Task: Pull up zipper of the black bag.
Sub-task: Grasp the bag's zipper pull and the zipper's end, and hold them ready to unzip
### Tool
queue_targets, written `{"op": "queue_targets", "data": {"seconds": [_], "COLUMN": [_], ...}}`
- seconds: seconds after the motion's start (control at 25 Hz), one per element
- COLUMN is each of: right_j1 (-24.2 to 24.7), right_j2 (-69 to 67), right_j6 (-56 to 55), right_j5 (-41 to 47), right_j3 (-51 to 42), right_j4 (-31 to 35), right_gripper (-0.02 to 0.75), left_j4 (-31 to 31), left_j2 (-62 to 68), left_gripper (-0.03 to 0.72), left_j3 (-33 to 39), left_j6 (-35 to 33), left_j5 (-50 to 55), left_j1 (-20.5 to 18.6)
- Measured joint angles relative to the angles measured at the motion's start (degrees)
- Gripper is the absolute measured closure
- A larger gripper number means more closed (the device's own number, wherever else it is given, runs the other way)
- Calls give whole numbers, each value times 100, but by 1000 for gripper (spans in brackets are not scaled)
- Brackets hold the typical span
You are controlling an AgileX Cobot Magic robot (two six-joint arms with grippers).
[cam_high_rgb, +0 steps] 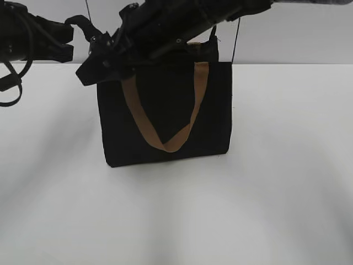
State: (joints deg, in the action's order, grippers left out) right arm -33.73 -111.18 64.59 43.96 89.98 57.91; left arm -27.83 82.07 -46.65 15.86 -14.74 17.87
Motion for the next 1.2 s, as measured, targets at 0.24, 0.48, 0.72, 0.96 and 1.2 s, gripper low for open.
{"op": "queue_targets", "data": {"seconds": [0.24, 0.48, 0.72, 0.96, 1.2], "right_j1": [0, 0, 0, 0, 0], "right_j2": [-254, -402, -409, -409, -409], "right_j6": [-5, -11, -11, -16, -16], "right_j5": [-419, -850, -1126, -1126, -948], "right_j3": [39, 79, 79, 79, 79], "right_j4": [282, 435, 454, 622, 611], "right_gripper": [235, 235, 245, 360, 409], "left_j4": [285, 524, 554, 554, 560], "left_j2": [0, 0, 0, 0, 0], "left_gripper": [666, 666, 666, 666, 666], "left_j3": [0, 0, 0, 0, 0], "left_j6": [5, 5, 50, 129, 129], "left_j5": [12, 12, 12, 12, 6], "left_j1": [0, 0, 0, 0, 0]}}
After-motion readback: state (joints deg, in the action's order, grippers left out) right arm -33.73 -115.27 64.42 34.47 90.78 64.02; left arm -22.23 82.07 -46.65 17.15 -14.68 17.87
